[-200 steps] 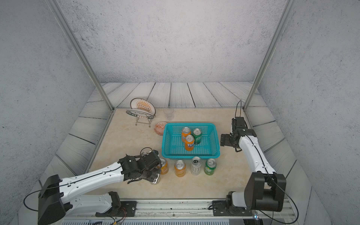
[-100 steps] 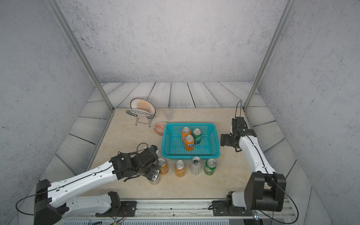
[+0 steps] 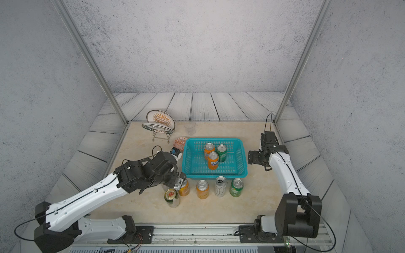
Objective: Take out the drinks from the basket
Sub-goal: Pick up the drink from the basket.
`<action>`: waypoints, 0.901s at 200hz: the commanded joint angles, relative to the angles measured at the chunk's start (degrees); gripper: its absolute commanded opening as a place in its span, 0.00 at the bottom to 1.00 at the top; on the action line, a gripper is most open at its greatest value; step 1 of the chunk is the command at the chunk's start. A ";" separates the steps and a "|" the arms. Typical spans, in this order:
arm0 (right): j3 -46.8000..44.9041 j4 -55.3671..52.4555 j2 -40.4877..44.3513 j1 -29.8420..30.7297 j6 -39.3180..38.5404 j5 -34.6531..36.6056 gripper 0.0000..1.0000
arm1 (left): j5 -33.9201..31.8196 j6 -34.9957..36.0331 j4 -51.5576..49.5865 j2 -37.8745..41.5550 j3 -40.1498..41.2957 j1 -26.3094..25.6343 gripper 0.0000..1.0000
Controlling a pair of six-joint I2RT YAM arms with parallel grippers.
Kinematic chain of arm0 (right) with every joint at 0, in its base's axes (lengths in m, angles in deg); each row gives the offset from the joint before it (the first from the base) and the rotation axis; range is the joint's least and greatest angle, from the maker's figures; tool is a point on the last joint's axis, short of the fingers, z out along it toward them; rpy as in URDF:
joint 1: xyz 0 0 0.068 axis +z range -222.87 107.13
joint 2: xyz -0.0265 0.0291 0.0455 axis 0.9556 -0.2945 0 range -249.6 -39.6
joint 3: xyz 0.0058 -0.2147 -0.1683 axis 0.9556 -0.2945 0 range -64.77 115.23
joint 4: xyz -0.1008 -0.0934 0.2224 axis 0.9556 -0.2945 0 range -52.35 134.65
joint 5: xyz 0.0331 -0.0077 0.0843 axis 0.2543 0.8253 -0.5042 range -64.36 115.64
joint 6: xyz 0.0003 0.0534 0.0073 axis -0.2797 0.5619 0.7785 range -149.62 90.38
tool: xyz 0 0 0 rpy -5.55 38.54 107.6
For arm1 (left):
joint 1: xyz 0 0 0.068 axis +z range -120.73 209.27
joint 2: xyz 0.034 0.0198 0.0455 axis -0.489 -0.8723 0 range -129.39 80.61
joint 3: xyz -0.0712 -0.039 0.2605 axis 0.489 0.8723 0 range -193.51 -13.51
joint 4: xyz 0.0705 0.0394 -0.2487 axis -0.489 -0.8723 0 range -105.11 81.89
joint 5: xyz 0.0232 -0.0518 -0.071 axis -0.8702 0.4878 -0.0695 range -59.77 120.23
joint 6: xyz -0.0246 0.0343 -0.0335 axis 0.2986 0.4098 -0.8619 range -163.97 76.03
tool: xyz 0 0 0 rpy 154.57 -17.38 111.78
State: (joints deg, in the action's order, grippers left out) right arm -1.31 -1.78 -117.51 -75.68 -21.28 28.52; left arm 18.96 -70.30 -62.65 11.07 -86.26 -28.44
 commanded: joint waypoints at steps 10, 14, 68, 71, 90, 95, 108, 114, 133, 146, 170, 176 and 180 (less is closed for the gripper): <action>0.30 -0.40 -0.67 -0.25 -0.16 -0.94 1.00 | 1.44 5.56 1.75 -4.65 -4.15 2.28 0.99; 0.26 -0.40 -0.67 -0.27 -0.15 -0.94 0.99 | 2.02 5.96 2.38 -5.34 -4.51 2.54 0.99; 0.26 -0.41 -0.58 -0.26 -0.16 -1.03 0.99 | 7.63 9.51 6.99 -17.17 -12.14 5.42 0.99; 0.26 -0.41 -0.57 -0.24 -0.16 -1.03 0.99 | 7.75 9.58 6.99 -17.99 -12.69 5.56 0.99; 0.18 -0.22 -0.41 -0.27 -0.05 -1.03 0.99 | 8.66 10.37 7.38 -22.81 -16.17 5.94 0.99; 0.17 -0.19 -0.32 -0.27 -0.05 -1.03 0.99 | 8.71 10.46 7.35 -23.94 -17.12 6.10 0.99; 0.08 -0.19 -0.23 -0.31 -0.12 -1.03 0.99 | 9.29 10.59 7.18 -27.17 -19.58 6.29 0.99; 0.08 -0.14 -0.23 -0.27 -0.08 -1.10 0.99 | 9.51 10.59 7.14 -28.49 -20.75 6.34 0.99; 0.08 -0.15 -0.23 -0.25 -0.03 -1.20 0.99 | 9.49 9.78 6.74 -32.73 -24.32 6.43 0.99; 0.08 -0.12 -0.23 -0.27 -0.07 -1.23 0.99 | 9.62 9.21 6.59 -35.53 -26.65 6.47 0.99; 0.08 -0.06 -0.18 -0.27 -0.02 -1.38 0.99 | 10.81 8.85 6.04 -40.32 -31.13 6.48 0.99; 0.08 -0.04 -0.23 -0.27 -0.05 -1.45 0.99 | 10.92 8.79 5.75 -41.46 -32.23 6.56 0.99; 0.08 -0.04 -0.23 -0.27 -0.06 -1.47 0.99 | 11.07 8.75 5.46 -42.25 -33.02 6.48 0.99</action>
State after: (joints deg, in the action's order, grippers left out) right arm -1.31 -1.76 -117.51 -75.70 -21.28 27.62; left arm 28.69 -60.92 -55.68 -27.70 -114.89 -22.45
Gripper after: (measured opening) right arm 0.994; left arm 0.987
